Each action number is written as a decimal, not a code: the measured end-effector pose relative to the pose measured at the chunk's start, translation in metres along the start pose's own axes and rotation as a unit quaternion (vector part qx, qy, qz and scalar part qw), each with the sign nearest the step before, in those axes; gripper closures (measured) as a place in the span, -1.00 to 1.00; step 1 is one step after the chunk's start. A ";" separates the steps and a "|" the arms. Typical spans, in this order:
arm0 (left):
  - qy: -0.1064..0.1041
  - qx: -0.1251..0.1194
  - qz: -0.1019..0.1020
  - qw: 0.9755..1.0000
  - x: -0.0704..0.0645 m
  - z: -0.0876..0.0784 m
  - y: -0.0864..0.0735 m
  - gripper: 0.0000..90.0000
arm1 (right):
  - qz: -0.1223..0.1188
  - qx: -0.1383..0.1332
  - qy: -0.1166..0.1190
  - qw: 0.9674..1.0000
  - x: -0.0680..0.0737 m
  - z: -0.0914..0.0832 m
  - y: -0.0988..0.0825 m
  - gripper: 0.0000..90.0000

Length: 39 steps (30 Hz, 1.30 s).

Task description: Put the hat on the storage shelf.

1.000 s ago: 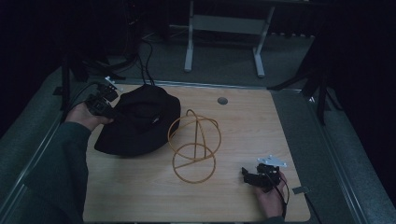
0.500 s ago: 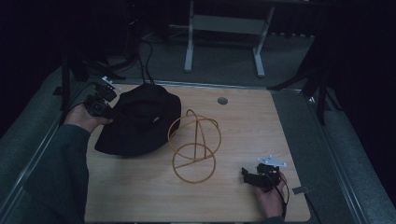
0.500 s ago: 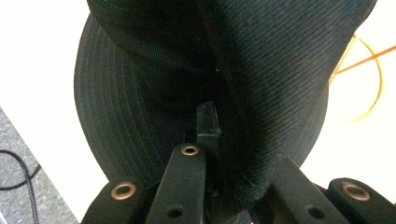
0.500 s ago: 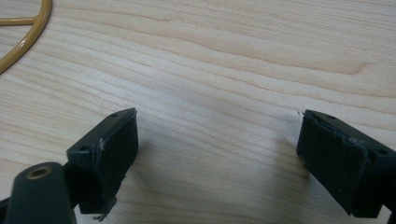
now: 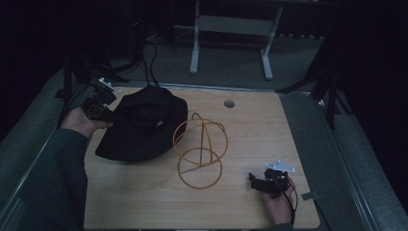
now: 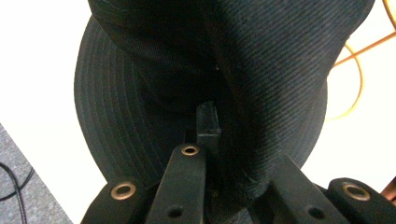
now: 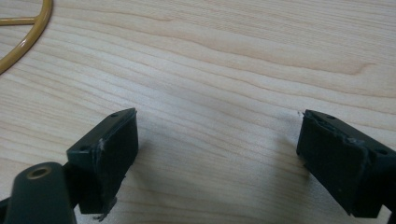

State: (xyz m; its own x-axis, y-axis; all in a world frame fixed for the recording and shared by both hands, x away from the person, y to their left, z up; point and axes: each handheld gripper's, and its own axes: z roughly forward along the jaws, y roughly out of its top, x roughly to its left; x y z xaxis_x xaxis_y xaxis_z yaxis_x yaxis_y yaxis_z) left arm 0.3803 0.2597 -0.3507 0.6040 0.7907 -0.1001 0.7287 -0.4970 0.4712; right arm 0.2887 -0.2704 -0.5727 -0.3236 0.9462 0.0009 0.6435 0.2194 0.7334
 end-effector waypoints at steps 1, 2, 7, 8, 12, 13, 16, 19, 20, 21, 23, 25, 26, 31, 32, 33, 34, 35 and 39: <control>0.000 0.000 0.000 1.000 0.000 0.000 0.000 0.96 | 0.000 0.000 0.000 1.000 0.000 0.000 0.000 -0.72; -0.001 -0.003 -0.002 1.000 0.001 -0.002 -0.001 0.96 | 0.000 0.000 0.000 1.000 0.000 0.000 0.000 -0.72; -0.002 -0.011 -0.003 1.000 0.002 -0.008 -0.003 0.96 | 0.000 0.000 0.000 1.000 0.000 0.000 0.000 -0.72; -0.004 -0.014 -0.005 1.000 0.003 -0.011 -0.005 0.96 | 0.000 0.000 0.000 1.000 0.000 0.000 0.000 -0.72; -0.005 -0.023 -0.009 1.000 0.007 -0.018 -0.007 0.96 | 0.000 0.000 0.000 1.000 0.000 0.000 0.000 -0.72; -0.005 -0.024 -0.009 1.000 0.007 -0.019 -0.008 0.96 | 0.000 0.000 0.000 1.000 0.000 0.000 0.000 -0.72; -0.003 -0.030 -0.012 0.999 0.008 -0.023 -0.009 0.96 | 0.000 0.000 0.000 1.000 0.000 0.000 0.000 -0.72; -0.001 -0.037 -0.011 0.999 0.009 -0.026 -0.010 0.96 | 0.000 0.000 0.000 1.000 0.000 0.000 0.000 -0.72; -0.002 -0.038 -0.010 0.999 0.009 -0.027 -0.011 0.96 | 0.000 0.000 0.000 1.000 0.000 0.000 0.000 -0.72; -0.003 -0.040 -0.009 0.999 0.009 -0.029 -0.011 0.96 | 0.001 0.000 0.000 1.000 0.000 0.000 0.000 -0.72; -0.004 -0.043 -0.011 0.999 0.009 -0.030 -0.011 0.96 | 0.000 0.000 0.000 1.000 0.000 0.000 0.000 -0.72; -0.006 -0.045 -0.010 0.999 0.009 -0.031 -0.011 0.96 | 0.000 0.000 0.000 1.000 0.000 0.000 0.000 -0.72; -0.007 -0.047 -0.009 0.999 0.009 -0.033 -0.011 0.96 | 0.000 0.000 0.000 1.000 0.000 0.000 0.000 -0.72; -0.010 -0.052 -0.007 0.999 0.009 -0.037 -0.010 0.96 | 0.001 0.000 0.000 1.000 0.000 0.000 0.000 -0.72; -0.013 -0.054 -0.005 0.998 0.009 -0.039 -0.010 0.96 | 0.001 0.000 0.000 1.000 0.000 0.000 0.000 -0.72; -0.013 -0.054 -0.005 0.998 0.009 -0.039 -0.010 0.96 | 0.001 0.000 0.000 1.000 0.000 0.000 0.000 -0.72; -0.014 -0.056 -0.003 0.998 0.008 -0.041 -0.010 0.96 | 0.001 0.000 0.000 1.000 0.000 0.000 0.000 -0.72; -0.015 -0.057 -0.002 0.998 0.008 -0.042 -0.010 0.96 | 0.001 0.000 0.000 1.000 0.000 0.000 0.000 -0.72; -0.015 -0.062 0.000 0.998 0.008 -0.047 -0.009 0.96 | 0.001 0.000 0.000 1.000 0.000 0.000 0.000 -0.72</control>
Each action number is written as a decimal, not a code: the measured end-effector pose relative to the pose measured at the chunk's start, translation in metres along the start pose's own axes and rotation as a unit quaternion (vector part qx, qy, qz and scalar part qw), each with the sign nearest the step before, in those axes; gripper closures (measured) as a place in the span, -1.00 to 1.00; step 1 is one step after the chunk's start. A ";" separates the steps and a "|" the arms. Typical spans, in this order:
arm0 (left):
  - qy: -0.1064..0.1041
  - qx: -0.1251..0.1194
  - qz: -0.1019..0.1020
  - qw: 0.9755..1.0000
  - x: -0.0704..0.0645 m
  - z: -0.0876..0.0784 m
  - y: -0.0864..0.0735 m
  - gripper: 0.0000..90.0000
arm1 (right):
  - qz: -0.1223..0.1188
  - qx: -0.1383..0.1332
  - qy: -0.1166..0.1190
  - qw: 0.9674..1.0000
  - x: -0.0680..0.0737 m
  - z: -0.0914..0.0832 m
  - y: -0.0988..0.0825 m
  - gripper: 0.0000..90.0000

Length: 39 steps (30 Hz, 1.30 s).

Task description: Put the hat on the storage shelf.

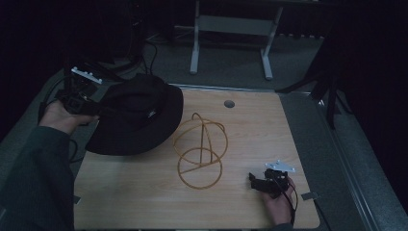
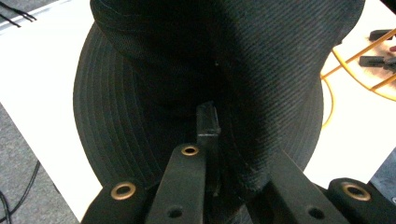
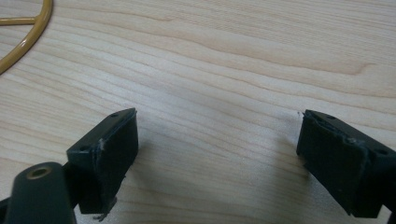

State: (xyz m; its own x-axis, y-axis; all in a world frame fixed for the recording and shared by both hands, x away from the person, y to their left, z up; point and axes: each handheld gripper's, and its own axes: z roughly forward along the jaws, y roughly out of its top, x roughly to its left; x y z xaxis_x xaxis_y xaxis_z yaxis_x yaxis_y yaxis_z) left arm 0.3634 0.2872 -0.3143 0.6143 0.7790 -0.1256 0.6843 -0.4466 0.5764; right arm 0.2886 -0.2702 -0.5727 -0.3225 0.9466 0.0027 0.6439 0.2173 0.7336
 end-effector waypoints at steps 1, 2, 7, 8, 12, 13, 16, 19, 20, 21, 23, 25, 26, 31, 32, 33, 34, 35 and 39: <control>-0.001 -0.001 0.000 1.000 0.000 -0.001 0.000 0.96 | 0.000 0.000 0.000 1.000 0.000 0.000 0.000 -0.72; -0.002 -0.003 0.001 1.000 0.000 -0.002 0.001 0.96 | 0.000 0.000 0.000 1.000 0.000 0.000 0.000 -0.72; -0.005 -0.005 0.008 1.000 -0.003 -0.005 0.003 0.96 | 0.000 0.000 0.000 1.000 0.000 0.000 0.000 -0.72; -0.007 -0.007 0.010 1.000 -0.003 -0.005 0.004 0.96 | 0.000 0.000 0.000 1.000 0.000 0.000 0.000 -0.72; -0.008 -0.007 0.014 1.000 -0.005 -0.008 0.006 0.96 | 0.000 0.000 0.000 1.000 0.000 0.000 0.000 -0.72; -0.008 -0.008 0.014 1.000 -0.005 -0.008 0.006 0.96 | 0.001 0.000 0.000 1.000 0.000 0.000 0.000 -0.72; -0.011 -0.010 0.016 1.000 -0.005 -0.010 0.007 0.96 | 0.001 0.000 0.000 1.000 0.000 0.000 0.000 -0.72; -0.013 -0.010 0.014 1.000 -0.005 -0.011 0.007 0.96 | 0.001 0.000 0.000 1.000 0.000 0.000 0.000 -0.72; -0.015 -0.010 0.014 1.000 -0.005 -0.012 0.008 0.96 | 0.001 0.000 0.000 1.000 0.000 0.000 0.000 -0.72; -0.018 -0.010 0.013 1.000 -0.006 -0.012 0.008 0.96 | 0.001 0.000 0.000 1.000 0.000 0.000 0.000 -0.72; -0.018 -0.013 0.015 1.000 -0.007 -0.014 0.009 0.96 | 0.001 0.000 0.000 1.000 0.000 0.000 0.000 -0.72; -0.020 -0.016 0.016 1.000 -0.007 -0.015 0.009 0.96 | 0.001 0.000 0.000 1.000 0.000 0.000 0.000 -0.72; -0.020 -0.016 0.017 1.000 -0.007 -0.016 0.010 0.96 | 0.001 0.000 0.000 1.000 0.000 0.000 0.000 -0.72; -0.024 -0.026 0.014 0.999 -0.007 -0.021 0.011 0.96 | 0.001 0.001 0.000 1.000 0.000 0.000 0.000 -0.72; -0.027 -0.030 0.013 0.999 -0.008 -0.022 0.011 0.96 | 0.001 0.001 0.000 1.000 0.000 0.000 0.000 -0.72; -0.028 -0.030 0.015 0.999 -0.008 -0.023 0.012 0.96 | 0.001 0.001 0.000 1.000 0.000 0.000 0.000 -0.72; -0.029 -0.031 0.014 0.999 -0.009 -0.024 0.012 0.96 | 0.001 0.001 0.000 1.000 0.000 0.000 0.000 -0.72; -0.030 -0.031 0.015 0.999 -0.009 -0.025 0.013 0.96 | 0.001 0.001 0.000 1.000 0.000 0.000 0.000 -0.72; -0.030 -0.033 0.018 0.999 -0.010 -0.027 0.015 0.96 | 0.001 0.001 0.000 1.000 0.000 0.000 0.000 -0.72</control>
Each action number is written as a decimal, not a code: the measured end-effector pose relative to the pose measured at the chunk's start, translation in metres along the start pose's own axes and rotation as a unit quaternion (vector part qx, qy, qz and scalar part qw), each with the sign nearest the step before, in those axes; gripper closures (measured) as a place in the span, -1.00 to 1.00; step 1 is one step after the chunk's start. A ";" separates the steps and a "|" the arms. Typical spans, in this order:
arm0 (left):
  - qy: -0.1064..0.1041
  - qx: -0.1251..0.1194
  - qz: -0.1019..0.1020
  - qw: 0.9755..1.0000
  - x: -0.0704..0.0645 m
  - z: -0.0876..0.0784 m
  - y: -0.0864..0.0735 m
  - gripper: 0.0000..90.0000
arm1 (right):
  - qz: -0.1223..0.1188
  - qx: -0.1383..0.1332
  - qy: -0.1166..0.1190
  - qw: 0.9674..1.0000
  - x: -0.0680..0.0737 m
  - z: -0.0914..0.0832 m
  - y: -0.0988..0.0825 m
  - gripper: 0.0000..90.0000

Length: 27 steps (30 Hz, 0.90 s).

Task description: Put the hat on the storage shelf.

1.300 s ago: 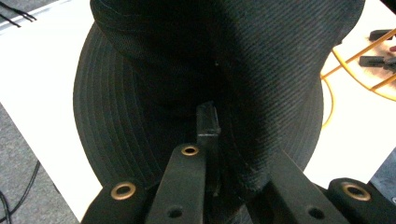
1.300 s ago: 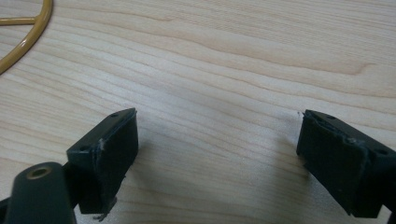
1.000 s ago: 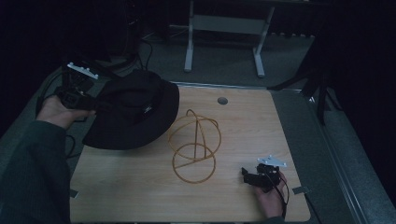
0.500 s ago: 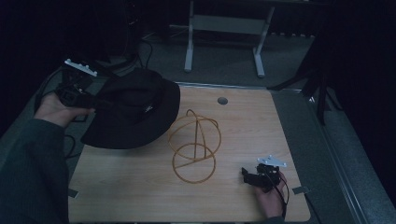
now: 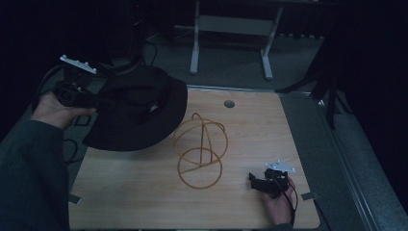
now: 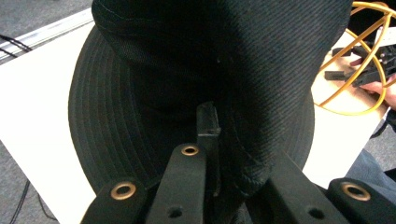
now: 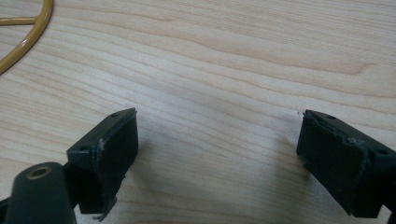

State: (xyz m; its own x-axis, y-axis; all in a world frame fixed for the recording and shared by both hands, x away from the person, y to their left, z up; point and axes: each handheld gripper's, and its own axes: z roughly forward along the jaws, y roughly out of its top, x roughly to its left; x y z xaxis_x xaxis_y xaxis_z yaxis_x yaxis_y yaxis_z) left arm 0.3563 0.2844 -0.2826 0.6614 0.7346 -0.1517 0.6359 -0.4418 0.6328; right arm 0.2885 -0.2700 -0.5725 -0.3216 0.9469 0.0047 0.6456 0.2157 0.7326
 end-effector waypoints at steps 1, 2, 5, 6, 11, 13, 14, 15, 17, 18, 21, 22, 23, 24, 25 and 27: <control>-0.002 -0.001 0.002 1.000 0.000 -0.001 0.000 0.96 | 0.000 0.000 0.000 1.000 0.000 0.000 0.000 -0.72; -0.002 -0.001 0.002 1.000 0.000 -0.001 0.001 0.96 | 0.000 0.000 0.000 1.000 0.000 0.000 0.000 -0.72; -0.004 -0.004 0.003 1.000 -0.002 -0.003 0.001 0.96 | 0.000 0.000 0.000 1.000 0.000 0.000 0.000 -0.72; -0.005 -0.005 0.004 1.000 -0.002 -0.003 0.002 0.96 | 0.000 0.000 0.000 1.000 0.000 0.000 0.000 -0.72; -0.008 -0.010 0.008 1.000 -0.004 -0.007 0.003 0.96 | 0.001 0.000 0.000 1.000 0.000 0.000 0.000 -0.72; -0.010 -0.011 0.009 1.000 -0.005 -0.009 0.004 0.96 | 0.000 0.000 0.000 1.000 0.000 0.000 0.000 -0.72; -0.012 -0.013 0.009 1.000 -0.005 -0.009 0.004 0.96 | 0.000 0.000 0.000 1.000 0.000 0.000 0.000 -0.72; -0.013 -0.015 0.010 1.000 -0.005 -0.010 0.004 0.96 | 0.001 0.000 0.000 1.000 0.000 0.000 0.000 -0.72; -0.015 -0.016 0.010 1.000 -0.005 -0.012 0.004 0.96 | 0.000 0.001 0.000 1.000 0.000 0.000 0.000 -0.72; -0.016 -0.017 0.010 1.000 -0.005 -0.012 0.004 0.96 | 0.000 0.001 0.000 1.000 0.000 0.000 0.000 -0.72; -0.018 -0.018 0.011 1.000 -0.005 -0.014 0.004 0.96 | -0.001 0.001 0.000 1.000 0.000 0.000 0.000 -0.72; -0.019 -0.018 0.012 1.000 -0.006 -0.015 0.004 0.96 | -0.001 0.001 0.000 1.000 0.000 0.000 0.000 -0.72; -0.020 -0.018 0.013 1.000 -0.006 -0.015 0.005 0.96 | -0.001 0.001 0.001 1.000 0.000 0.000 0.000 -0.72; -0.021 -0.017 0.015 1.000 -0.007 -0.016 0.005 0.96 | -0.001 0.001 0.001 1.000 0.000 0.000 0.000 -0.72; -0.022 -0.019 0.016 0.999 -0.007 -0.016 0.006 0.96 | -0.001 0.001 0.001 1.000 0.000 0.000 0.000 -0.72; -0.025 -0.019 0.020 0.999 -0.009 -0.018 0.007 0.96 | -0.001 0.002 0.001 1.000 0.000 0.000 0.000 -0.72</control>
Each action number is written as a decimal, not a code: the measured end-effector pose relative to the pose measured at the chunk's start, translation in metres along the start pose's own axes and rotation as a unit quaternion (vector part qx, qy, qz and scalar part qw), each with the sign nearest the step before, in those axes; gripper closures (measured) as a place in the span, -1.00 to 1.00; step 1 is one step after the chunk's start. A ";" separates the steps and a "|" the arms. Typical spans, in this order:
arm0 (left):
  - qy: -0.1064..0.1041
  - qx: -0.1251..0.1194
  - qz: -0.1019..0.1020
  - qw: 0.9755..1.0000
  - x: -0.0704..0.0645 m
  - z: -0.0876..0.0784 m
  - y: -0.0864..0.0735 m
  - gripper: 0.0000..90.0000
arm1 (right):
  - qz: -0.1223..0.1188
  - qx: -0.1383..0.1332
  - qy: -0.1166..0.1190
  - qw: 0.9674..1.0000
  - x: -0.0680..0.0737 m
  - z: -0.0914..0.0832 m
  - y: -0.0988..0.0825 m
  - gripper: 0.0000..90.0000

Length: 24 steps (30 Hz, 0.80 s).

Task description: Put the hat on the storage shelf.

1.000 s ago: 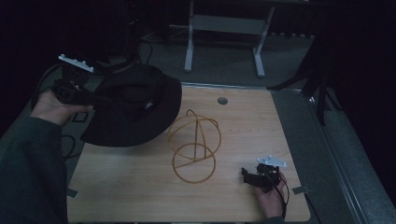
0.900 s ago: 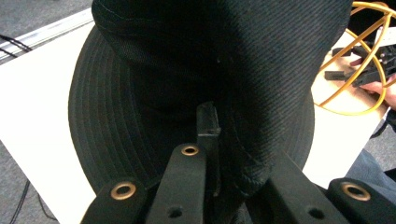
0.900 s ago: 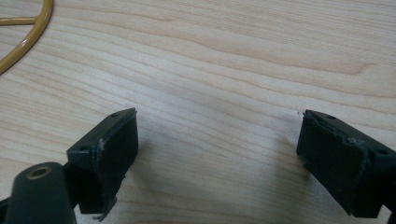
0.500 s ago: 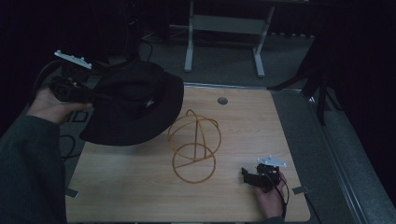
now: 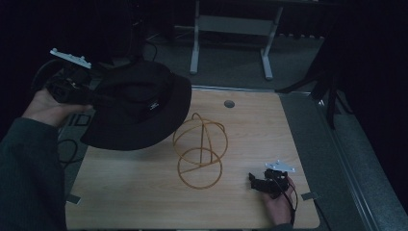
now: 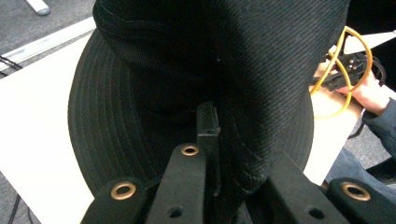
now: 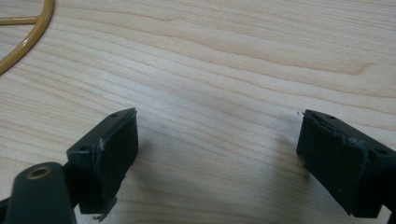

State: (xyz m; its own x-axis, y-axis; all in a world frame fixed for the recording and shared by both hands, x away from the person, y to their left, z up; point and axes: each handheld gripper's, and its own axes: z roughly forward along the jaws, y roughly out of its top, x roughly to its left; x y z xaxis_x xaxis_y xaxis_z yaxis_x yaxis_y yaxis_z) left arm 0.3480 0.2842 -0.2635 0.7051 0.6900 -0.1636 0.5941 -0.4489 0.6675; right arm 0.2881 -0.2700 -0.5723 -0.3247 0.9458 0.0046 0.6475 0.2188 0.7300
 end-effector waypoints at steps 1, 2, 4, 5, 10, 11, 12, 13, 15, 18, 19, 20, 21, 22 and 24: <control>-0.002 0.000 0.002 1.000 0.000 -0.001 0.001 0.96 | 0.000 0.000 0.000 1.000 0.000 0.000 0.000 -0.72; -0.004 -0.002 0.002 1.000 -0.001 -0.001 0.001 0.96 | 0.000 0.000 0.000 1.000 0.000 0.000 0.000 -0.72; -0.009 -0.004 0.004 1.000 -0.002 -0.002 0.002 0.96 | -0.001 0.000 0.000 1.000 0.000 0.000 0.000 -0.72; -0.010 -0.005 0.006 1.000 -0.002 -0.003 0.003 0.96 | -0.002 -0.001 0.000 1.000 0.000 0.000 0.000 -0.72; -0.021 -0.012 0.011 1.000 -0.006 -0.007 0.007 0.96 | -0.002 -0.001 0.000 1.000 0.000 0.000 0.000 -0.72; -0.022 -0.011 0.013 1.000 -0.006 -0.007 0.008 0.96 | -0.003 -0.001 0.000 1.000 0.000 0.000 0.000 -0.72; -0.026 -0.014 0.014 0.999 -0.007 -0.008 0.008 0.96 | -0.003 -0.001 0.000 1.000 0.000 0.000 0.000 -0.72; -0.029 -0.016 0.014 0.999 -0.007 -0.008 0.008 0.96 | -0.003 -0.001 0.000 1.000 0.000 0.000 0.000 -0.72; -0.026 -0.017 0.015 0.999 -0.009 -0.009 0.009 0.96 | -0.003 -0.001 0.001 1.000 0.000 0.000 0.000 -0.72; -0.025 -0.019 0.018 0.999 -0.011 -0.009 0.011 0.96 | -0.003 -0.001 0.001 1.000 0.000 0.000 -0.001 -0.72; -0.026 -0.019 0.019 0.999 -0.012 -0.009 0.012 0.96 | -0.003 -0.001 0.001 1.000 0.000 0.000 -0.001 -0.72; -0.026 -0.018 0.020 0.999 -0.013 -0.009 0.012 0.96 | -0.003 -0.001 0.001 1.000 0.000 0.000 -0.001 -0.72; -0.028 -0.017 0.023 0.999 -0.014 -0.009 0.013 0.96 | -0.003 -0.001 0.001 1.000 0.000 0.000 -0.001 -0.72; -0.030 -0.017 0.025 0.999 -0.015 -0.009 0.014 0.96 | -0.003 -0.001 0.001 1.000 0.000 -0.001 -0.001 -0.72; -0.033 -0.016 0.028 0.999 -0.018 -0.009 0.015 0.96 | -0.003 -0.001 0.001 1.000 0.001 -0.001 -0.001 -0.72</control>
State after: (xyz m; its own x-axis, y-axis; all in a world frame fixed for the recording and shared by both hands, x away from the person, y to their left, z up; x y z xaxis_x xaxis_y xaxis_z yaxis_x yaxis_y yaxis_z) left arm 0.3411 0.2700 -0.2441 0.7622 0.6240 -0.1724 0.5407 -0.4672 0.6995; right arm 0.2871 -0.2697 -0.5724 -0.3301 0.9439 0.0023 0.6443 0.2236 0.7313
